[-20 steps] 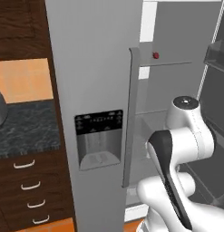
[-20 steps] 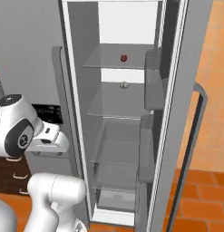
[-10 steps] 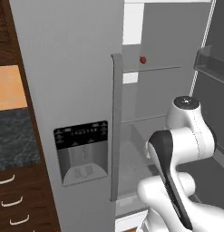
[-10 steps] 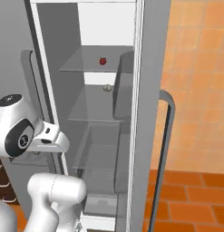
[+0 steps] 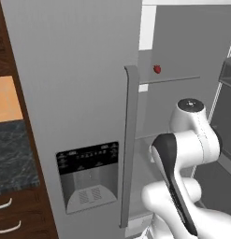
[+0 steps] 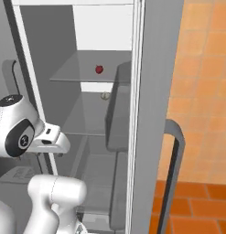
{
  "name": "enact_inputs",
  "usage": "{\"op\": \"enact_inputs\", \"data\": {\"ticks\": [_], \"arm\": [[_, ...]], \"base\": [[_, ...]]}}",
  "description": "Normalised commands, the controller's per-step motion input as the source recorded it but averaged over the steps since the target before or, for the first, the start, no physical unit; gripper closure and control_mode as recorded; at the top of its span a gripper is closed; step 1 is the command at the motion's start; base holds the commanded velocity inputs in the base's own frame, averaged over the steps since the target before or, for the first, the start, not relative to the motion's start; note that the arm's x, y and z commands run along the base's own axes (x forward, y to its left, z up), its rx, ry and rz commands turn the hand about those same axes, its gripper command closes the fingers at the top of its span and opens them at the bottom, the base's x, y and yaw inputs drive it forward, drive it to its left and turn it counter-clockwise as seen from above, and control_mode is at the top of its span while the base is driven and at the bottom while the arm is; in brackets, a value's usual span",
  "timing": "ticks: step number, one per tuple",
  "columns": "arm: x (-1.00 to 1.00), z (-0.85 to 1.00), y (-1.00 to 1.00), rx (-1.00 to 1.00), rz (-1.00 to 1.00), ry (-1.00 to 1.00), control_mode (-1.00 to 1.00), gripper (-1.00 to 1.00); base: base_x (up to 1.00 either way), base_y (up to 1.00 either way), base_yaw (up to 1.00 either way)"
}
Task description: Take the strawberry from the fridge and place it on top of the pancake, located on the dining counter.
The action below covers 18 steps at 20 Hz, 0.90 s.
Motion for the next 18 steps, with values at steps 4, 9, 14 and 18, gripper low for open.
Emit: {"op": "enact_inputs", "data": {"ticks": [4, 9, 14, 18], "arm": [[0.00, 0.00, 0.00, 0.00, 0.00, 0.00, 1.00, -1.00], [0.00, 0.00, 0.00, 0.00, 0.00, 0.00, 1.00, -1.00], [0.00, 0.00, 0.00, 0.00, 0.00, 0.00, 1.00, -1.00], [0.00, 0.00, 0.00, 0.00, 0.00, 0.00, 1.00, -1.00]], "base": [[0.02, -0.46, 0.00], [0.22, -0.44, -0.09], [0.10, -0.20, -0.06], [0.00, 0.00, 0.00]]}}
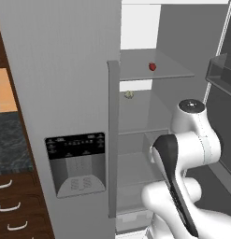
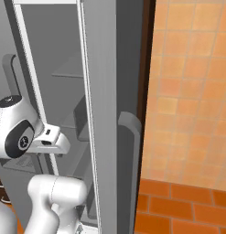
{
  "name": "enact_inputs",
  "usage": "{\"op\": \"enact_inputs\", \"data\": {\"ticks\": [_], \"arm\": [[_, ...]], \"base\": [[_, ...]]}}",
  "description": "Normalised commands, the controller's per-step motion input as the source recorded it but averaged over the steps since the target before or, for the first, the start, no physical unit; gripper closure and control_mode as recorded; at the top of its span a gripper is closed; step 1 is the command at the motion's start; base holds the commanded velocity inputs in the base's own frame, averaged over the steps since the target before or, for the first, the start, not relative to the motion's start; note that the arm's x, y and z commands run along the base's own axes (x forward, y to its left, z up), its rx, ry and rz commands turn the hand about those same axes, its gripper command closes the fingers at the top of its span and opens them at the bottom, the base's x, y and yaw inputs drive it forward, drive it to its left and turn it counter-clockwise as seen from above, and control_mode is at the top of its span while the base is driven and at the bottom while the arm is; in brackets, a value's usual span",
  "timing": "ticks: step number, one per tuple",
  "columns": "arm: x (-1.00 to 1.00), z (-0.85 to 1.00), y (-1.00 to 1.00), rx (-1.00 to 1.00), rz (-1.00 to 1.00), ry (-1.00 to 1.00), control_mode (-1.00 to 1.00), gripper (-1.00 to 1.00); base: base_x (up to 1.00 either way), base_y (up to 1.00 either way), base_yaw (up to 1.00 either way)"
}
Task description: Take the strawberry from the fridge and place it on top of the pancake, located on the dining counter.
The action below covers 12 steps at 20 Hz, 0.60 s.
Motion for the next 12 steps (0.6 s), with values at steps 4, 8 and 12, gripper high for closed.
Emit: {"op": "enact_inputs", "data": {"ticks": [4, 8, 12], "arm": [[0.00, 0.00, 0.00, 0.00, 0.00, 0.00, 1.00, -1.00], [0.00, 0.00, 0.00, 0.00, 0.00, 0.00, 1.00, -1.00], [0.16, 0.25, 0.00, 0.05, -0.01, -0.42, -1.00, -1.00]], "base": [[0.00, 0.00, 0.00], [0.01, 0.00, 0.00], [0.00, 0.00, 0.00]]}}
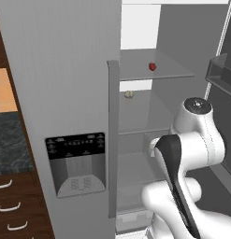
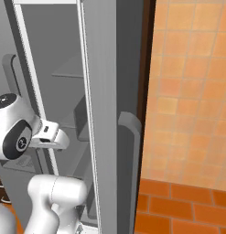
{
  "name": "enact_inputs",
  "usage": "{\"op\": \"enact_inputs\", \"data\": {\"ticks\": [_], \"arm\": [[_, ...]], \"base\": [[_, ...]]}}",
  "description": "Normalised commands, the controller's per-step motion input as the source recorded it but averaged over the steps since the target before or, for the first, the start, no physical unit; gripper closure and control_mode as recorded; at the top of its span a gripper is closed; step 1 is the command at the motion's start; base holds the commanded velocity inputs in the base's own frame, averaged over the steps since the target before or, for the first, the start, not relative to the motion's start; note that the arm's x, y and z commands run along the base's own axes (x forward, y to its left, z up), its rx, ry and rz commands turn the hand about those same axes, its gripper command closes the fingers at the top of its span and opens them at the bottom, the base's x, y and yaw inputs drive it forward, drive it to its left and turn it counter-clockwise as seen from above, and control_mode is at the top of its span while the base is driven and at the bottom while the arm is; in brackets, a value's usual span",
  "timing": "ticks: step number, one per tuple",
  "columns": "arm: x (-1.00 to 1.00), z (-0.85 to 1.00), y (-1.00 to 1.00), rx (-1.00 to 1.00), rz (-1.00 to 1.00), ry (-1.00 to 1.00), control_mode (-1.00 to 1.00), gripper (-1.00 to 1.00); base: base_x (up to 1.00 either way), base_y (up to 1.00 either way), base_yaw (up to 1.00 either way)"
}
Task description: Take the strawberry from the fridge and place it on top of the pancake, located on the dining counter.
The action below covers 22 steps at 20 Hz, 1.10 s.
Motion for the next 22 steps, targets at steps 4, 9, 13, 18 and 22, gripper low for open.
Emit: {"op": "enact_inputs", "data": {"ticks": [4, 9, 13, 18, 22], "arm": [[0.29, 0.58, 0.05, 0.15, -0.01, -0.37, -1.00, -1.00], [0.53, 0.68, -0.05, 0.01, -0.05, -0.06, -1.00, -1.00], [0.59, 0.54, -0.22, -0.01, -0.01, -0.09, -1.00, -1.00], [0.95, 0.48, -0.32, 0.00, 0.00, -0.06, -1.00, -1.00], [0.72, 0.58, -0.25, -0.01, 0.00, -0.16, -1.00, -1.00]], "base": [[0.00, 0.00, 0.00], [0.00, 0.00, 0.00], [0.00, 0.00, 0.00], [0.00, 0.00, 0.00], [0.00, 0.00, 0.00]]}}
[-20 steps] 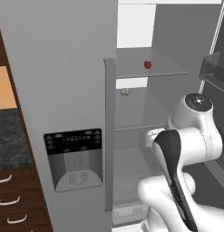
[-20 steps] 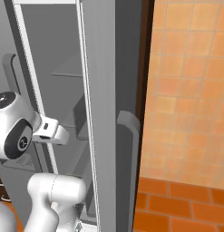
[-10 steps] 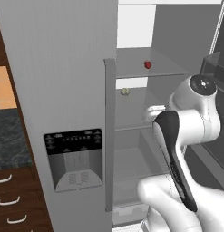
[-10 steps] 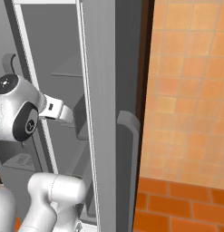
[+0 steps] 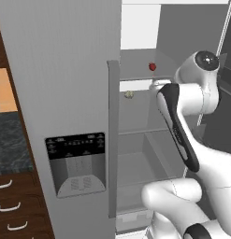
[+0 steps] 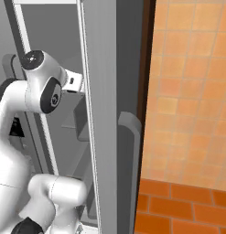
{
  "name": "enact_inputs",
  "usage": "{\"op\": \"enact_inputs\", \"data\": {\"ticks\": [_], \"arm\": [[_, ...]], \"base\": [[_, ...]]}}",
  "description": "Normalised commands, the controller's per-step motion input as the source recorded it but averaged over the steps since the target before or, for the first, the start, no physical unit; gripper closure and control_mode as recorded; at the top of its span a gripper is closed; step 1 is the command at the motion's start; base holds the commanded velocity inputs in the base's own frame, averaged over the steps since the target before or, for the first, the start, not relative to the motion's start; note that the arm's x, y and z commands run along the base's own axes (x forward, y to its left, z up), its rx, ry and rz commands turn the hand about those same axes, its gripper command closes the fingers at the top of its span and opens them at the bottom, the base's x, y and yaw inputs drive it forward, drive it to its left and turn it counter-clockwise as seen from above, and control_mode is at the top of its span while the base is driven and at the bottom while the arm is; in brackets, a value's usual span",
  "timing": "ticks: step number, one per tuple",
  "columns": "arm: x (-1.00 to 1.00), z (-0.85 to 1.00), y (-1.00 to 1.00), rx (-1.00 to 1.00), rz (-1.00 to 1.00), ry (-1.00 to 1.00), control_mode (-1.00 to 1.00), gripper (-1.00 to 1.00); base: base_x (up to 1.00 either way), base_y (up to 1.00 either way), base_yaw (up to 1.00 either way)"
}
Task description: Take the strawberry from the fridge and place it on top of the pancake, located on the dining counter.
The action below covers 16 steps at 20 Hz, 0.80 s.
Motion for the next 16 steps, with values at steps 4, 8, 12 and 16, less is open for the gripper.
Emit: {"op": "enact_inputs", "data": {"ticks": [4, 8, 12, 16], "arm": [[0.65, 0.39, -0.21, 0.00, 0.00, -0.07, -1.00, -1.00], [0.76, 0.13, -0.10, 0.00, -0.01, -0.04, -1.00, -1.00], [0.84, 0.15, -0.01, 0.00, -0.02, -0.14, -1.00, -1.00], [0.85, 0.02, -0.09, 0.00, -0.04, -0.05, -1.00, -1.00]], "base": [[0.00, 0.00, 0.00], [0.00, 0.00, 0.00], [0.00, 0.00, 0.00], [0.00, 0.00, 0.00]]}}
